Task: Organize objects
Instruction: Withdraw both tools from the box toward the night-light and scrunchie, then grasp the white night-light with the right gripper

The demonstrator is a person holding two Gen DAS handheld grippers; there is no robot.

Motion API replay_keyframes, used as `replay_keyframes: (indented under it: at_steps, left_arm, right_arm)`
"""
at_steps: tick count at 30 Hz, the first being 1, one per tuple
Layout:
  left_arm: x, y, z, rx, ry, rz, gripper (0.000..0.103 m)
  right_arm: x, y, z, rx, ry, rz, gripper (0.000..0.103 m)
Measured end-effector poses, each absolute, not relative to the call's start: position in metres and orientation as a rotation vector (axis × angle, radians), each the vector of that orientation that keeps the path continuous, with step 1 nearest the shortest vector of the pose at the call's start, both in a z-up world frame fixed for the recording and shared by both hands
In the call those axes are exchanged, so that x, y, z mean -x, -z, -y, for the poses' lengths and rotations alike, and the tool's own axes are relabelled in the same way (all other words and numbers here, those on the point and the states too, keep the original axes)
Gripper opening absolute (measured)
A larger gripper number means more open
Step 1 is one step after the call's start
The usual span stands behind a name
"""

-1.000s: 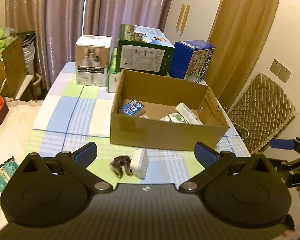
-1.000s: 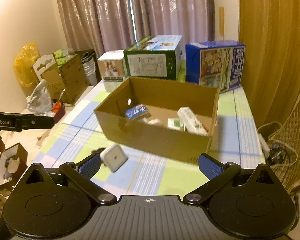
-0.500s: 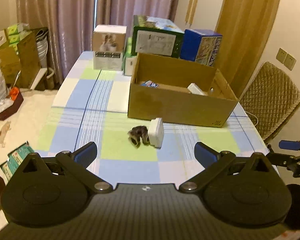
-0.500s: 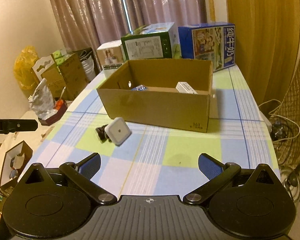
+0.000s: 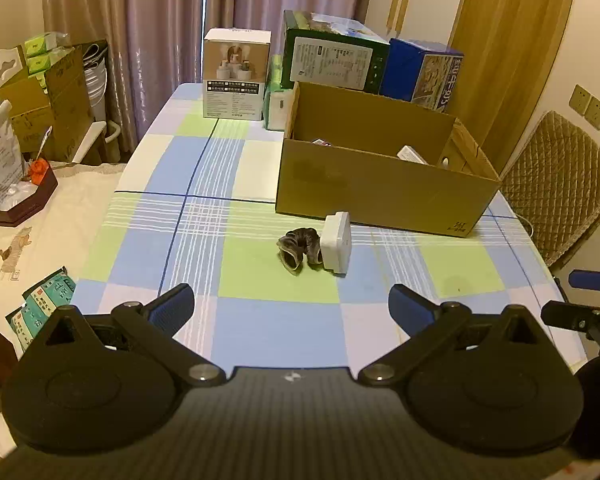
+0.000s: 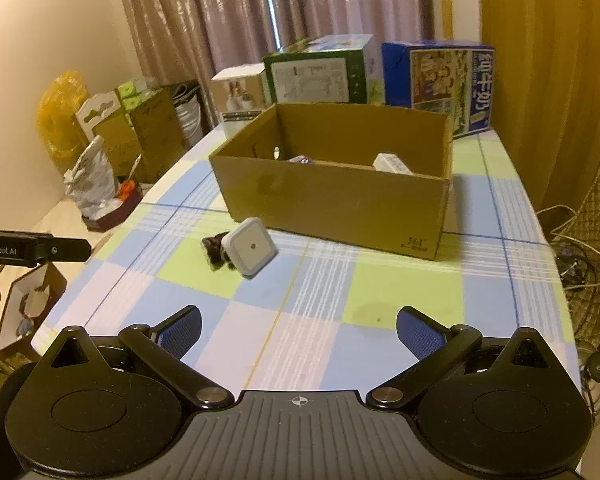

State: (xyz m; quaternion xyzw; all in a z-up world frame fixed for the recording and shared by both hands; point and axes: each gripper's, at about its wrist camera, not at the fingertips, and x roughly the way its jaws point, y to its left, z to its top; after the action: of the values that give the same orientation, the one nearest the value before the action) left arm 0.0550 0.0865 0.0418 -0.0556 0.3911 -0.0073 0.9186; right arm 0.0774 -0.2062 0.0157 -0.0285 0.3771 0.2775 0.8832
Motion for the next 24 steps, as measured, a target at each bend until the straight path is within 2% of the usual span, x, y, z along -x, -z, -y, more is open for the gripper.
replay_keyframes:
  at_steps: [12, 24]
  left_arm:
    - [-0.074, -0.015, -0.099, 0.069, 0.003, -0.839, 0.101]
    - [-0.123, 0.021, -0.118, -0.018, 0.080, -0.864, 0.100]
  right_arm:
    - [-0.101, 0.007, 0.177, 0.093, -0.646, -0.799, 0.101]
    - [-0.153, 0.048, 0.126, 0.282, -0.856, -0.720, 0.101]
